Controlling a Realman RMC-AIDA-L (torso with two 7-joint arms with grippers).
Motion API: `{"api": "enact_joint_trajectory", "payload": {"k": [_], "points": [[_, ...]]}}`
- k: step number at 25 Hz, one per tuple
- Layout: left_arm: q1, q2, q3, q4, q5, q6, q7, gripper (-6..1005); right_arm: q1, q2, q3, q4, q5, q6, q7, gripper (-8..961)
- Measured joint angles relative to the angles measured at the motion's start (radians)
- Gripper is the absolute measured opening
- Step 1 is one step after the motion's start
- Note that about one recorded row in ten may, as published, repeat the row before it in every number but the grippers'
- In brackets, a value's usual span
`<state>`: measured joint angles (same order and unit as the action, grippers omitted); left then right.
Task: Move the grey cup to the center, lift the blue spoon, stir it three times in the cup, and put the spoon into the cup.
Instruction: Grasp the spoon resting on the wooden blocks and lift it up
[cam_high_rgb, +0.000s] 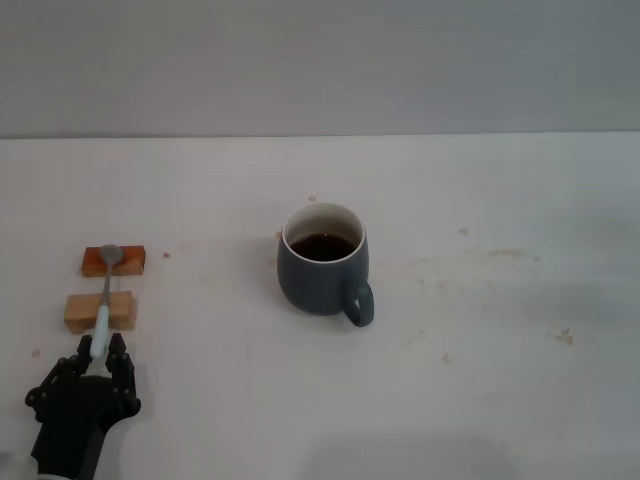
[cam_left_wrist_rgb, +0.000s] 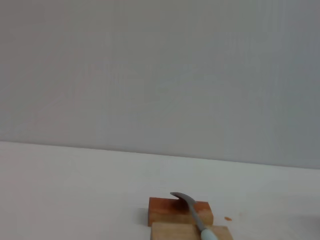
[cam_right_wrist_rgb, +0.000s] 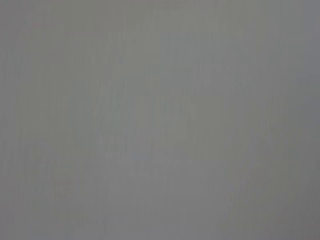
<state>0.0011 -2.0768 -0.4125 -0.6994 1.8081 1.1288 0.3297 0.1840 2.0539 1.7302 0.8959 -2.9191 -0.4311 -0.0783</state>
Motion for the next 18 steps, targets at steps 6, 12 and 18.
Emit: {"api": "enact_joint_trajectory", "payload": {"k": [6,12,18], "points": [[-0.015,0.000,0.000,0.001,-0.010,-0.002,0.000,290,0.000,-0.001,0.000,0.000,0.000,0.001,0.000,15],[-0.020,0.000,0.000,0.002,-0.011,-0.003,0.000,290,0.000,-0.002,0.003,0.000,0.000,0.002,0.000,15],[-0.019,0.000,0.000,0.002,-0.021,-0.003,0.000,259,0.000,-0.003,0.005,0.005,0.000,0.002,0.000,15]]}}
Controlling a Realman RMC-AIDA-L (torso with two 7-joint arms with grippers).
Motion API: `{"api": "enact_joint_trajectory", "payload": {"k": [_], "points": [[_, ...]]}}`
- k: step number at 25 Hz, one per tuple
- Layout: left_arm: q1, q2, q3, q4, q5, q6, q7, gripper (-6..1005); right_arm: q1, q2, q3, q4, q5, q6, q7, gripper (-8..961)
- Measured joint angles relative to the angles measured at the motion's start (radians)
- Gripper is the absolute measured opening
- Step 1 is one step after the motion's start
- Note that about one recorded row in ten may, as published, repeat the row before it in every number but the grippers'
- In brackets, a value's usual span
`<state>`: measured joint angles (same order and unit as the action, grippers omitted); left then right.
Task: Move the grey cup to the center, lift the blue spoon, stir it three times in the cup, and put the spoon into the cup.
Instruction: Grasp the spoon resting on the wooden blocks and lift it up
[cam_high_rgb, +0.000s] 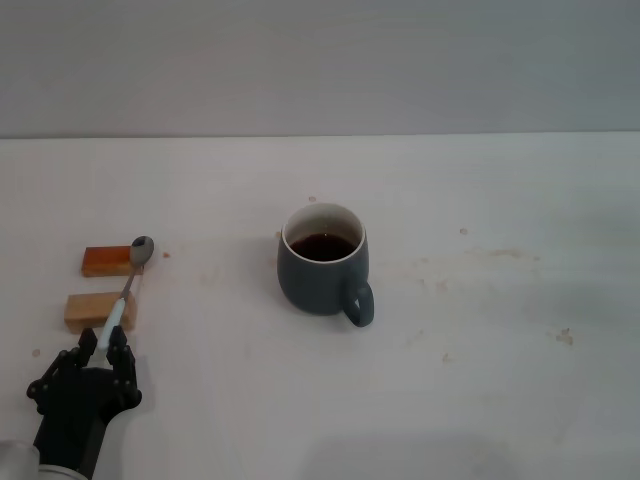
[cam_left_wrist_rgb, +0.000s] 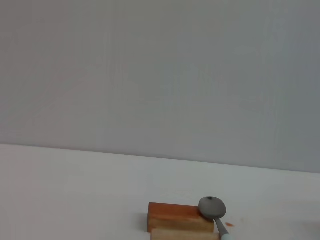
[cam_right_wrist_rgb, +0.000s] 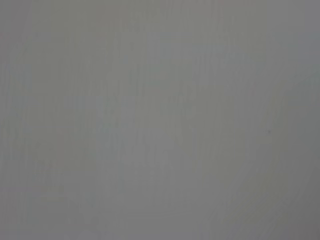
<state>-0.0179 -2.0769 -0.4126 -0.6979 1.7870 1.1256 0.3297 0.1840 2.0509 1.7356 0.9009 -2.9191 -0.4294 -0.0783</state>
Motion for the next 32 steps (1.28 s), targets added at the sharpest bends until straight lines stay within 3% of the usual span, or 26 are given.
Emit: {"api": "enact_joint_trajectory", "payload": {"k": [14,32], "points": [[-0.001,-0.001,0.003,0.009,-0.004,0.001,0.006,172,0.002,0.000,-0.003,0.007,0.000,0.001,0.000,14],[-0.002,0.012,0.011,-0.030,-0.005,0.079,0.007,176,0.006,0.007,-0.005,0.007,0.000,0.013,-0.001,14]]}}
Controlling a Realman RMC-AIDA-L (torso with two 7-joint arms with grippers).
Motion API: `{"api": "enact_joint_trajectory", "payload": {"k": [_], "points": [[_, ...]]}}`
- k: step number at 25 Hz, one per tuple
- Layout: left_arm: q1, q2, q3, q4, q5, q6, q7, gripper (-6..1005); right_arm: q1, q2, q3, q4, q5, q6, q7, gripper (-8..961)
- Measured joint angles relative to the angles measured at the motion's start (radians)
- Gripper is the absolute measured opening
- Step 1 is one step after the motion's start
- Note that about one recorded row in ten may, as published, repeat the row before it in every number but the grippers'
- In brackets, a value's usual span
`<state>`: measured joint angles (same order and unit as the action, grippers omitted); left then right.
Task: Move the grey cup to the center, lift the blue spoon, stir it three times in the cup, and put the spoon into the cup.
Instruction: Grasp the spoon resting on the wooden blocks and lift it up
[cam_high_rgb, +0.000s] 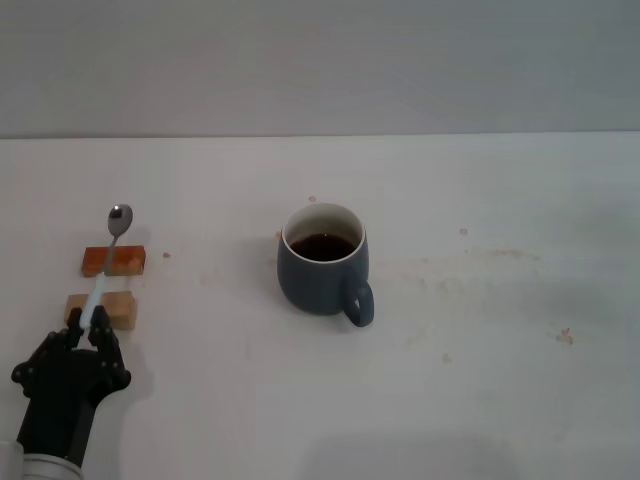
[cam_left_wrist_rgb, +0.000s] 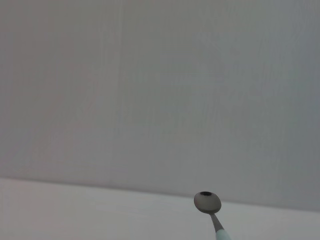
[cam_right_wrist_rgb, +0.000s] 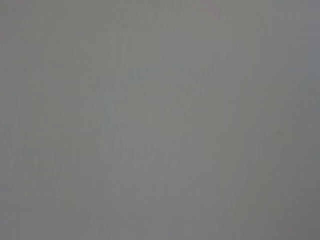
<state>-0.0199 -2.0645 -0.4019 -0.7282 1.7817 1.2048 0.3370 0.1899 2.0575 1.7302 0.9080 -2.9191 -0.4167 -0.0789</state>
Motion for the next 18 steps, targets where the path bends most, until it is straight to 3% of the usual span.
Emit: {"api": "enact_joint_trajectory", "payload": {"k": [4,7,12,13,14,18], "points": [[0.004,0.009,0.003,-0.035,0.025,0.027,0.002,176,-0.001,0.002,0.000,-0.003,0.000,0.001,0.000,15],[0.016,0.042,-0.003,-0.104,0.073,0.026,0.004,177,0.001,0.002,0.001,-0.007,0.000,0.001,0.000,15],[0.019,0.158,-0.026,-0.282,0.090,-0.047,0.015,178,0.004,0.003,0.000,-0.015,0.000,0.001,-0.001,15],[0.023,0.198,-0.050,-0.348,0.090,-0.092,0.036,178,0.005,0.003,0.000,-0.017,0.000,0.001,-0.001,15],[0.025,0.208,-0.057,-0.364,0.090,-0.103,0.042,178,0.006,0.004,0.000,-0.020,0.000,0.001,-0.002,15],[0.067,0.309,-0.168,-0.542,0.102,-0.279,0.090,179,0.008,0.004,-0.001,-0.032,0.000,-0.004,-0.002,15]]}}
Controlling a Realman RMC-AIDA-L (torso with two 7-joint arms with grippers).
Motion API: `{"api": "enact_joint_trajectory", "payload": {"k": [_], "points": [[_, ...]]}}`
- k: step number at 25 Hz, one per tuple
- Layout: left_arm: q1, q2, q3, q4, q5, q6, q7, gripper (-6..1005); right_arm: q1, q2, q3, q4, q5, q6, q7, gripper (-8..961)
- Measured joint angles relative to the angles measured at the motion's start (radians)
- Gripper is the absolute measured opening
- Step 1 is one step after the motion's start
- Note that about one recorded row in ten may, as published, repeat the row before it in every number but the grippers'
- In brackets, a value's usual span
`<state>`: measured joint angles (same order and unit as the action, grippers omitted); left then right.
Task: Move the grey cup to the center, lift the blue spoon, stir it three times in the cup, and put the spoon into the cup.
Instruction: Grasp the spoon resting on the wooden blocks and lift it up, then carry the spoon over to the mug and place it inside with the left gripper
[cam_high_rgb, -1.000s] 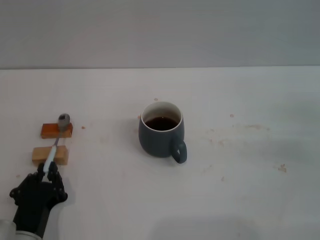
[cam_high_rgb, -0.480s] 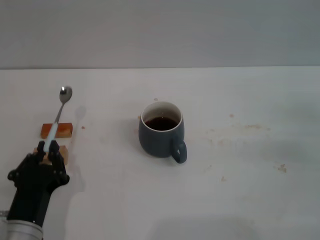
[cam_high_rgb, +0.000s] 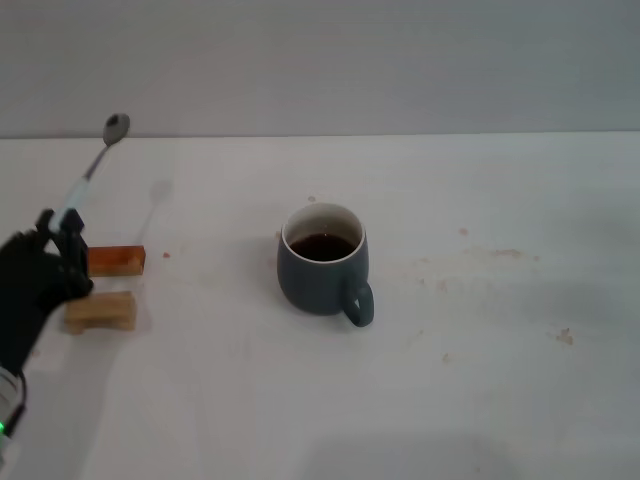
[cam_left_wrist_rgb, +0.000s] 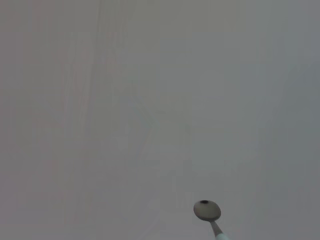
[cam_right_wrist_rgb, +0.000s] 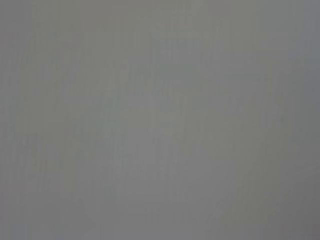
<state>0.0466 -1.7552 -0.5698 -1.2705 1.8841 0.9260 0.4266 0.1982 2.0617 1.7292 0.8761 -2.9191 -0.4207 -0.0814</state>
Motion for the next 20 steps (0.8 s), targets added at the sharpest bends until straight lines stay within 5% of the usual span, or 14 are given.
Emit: {"api": "enact_joint_trajectory", "payload": {"k": [3,5,7,10,11,12,13,18,20], "points": [[0.048,0.041,-0.115,-0.109,0.049,-0.151,0.003,180,0.010,0.000,0.000,-0.021,0.000,-0.004,-0.001,15],[0.091,0.048,-0.209,-0.177,0.097,-0.268,0.003,180,0.022,0.000,0.000,-0.039,0.000,-0.006,-0.001,15],[0.147,0.039,-0.345,-0.271,0.164,-0.449,0.003,181,0.039,0.000,0.000,-0.064,0.000,-0.007,-0.001,15],[0.211,-0.012,-0.545,-0.403,0.261,-0.727,0.005,181,0.065,0.000,0.005,-0.106,0.000,-0.012,-0.001,15],[0.211,-0.012,-0.545,-0.403,0.261,-0.727,0.005,182,0.076,0.001,0.007,-0.121,0.000,-0.016,-0.001,15],[0.224,-0.081,-0.719,-0.503,0.333,-0.987,0.008,182,0.086,0.001,0.008,-0.135,0.000,-0.021,-0.001,15],[0.222,-0.092,-0.740,-0.511,0.336,-1.011,0.010,182,0.096,0.002,0.009,-0.151,0.000,-0.027,-0.001,15],[0.124,-0.275,-1.099,-0.597,0.346,-1.515,0.160,183,0.137,0.006,0.010,-0.205,0.005,-0.041,-0.001,14],[0.060,-0.304,-1.216,-0.601,0.314,-1.675,0.208,183,0.148,0.009,0.010,-0.218,0.006,-0.047,0.001,14]]}}
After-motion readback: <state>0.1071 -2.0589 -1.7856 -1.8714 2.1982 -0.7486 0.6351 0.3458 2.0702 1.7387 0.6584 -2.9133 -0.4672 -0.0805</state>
